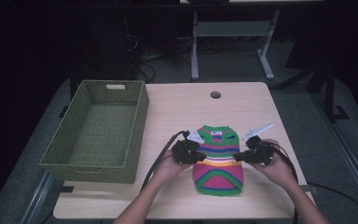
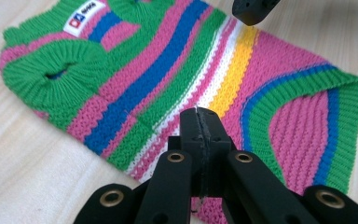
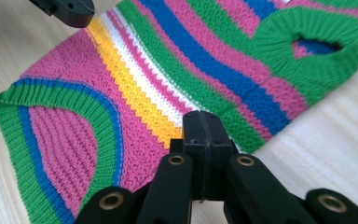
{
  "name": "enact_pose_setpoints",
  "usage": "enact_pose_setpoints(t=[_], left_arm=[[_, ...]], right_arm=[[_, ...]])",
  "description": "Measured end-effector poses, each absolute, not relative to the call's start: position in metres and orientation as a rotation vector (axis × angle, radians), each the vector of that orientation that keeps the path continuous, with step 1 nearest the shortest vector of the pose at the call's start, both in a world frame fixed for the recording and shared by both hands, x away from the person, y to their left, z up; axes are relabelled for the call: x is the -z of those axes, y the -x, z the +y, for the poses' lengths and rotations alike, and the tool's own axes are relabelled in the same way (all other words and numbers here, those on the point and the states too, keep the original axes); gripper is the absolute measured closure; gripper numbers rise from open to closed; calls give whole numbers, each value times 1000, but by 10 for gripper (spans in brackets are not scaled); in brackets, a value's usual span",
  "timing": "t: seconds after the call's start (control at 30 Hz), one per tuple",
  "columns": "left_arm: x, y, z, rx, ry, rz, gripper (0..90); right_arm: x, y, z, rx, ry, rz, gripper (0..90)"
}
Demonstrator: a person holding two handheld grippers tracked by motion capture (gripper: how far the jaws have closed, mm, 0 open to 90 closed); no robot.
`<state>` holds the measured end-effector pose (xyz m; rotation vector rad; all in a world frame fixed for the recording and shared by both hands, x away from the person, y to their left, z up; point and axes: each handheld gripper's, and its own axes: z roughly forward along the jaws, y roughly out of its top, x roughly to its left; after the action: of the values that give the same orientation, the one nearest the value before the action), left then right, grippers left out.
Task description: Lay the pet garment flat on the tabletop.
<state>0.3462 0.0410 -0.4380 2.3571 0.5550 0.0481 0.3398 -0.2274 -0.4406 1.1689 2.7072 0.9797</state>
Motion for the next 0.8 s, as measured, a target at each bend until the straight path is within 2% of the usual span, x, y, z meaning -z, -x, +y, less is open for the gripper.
enact_pose_setpoints(t=[0.4,0.8], left_arm=[[454,-354,43,-47,-2428,604,899],[456,-359,52,-79,-2396,666,899]], right_arm=[[456,-348,-217,-956,-1207,2721,897],[460,-357,-213,-1028,-1249,2693,894]])
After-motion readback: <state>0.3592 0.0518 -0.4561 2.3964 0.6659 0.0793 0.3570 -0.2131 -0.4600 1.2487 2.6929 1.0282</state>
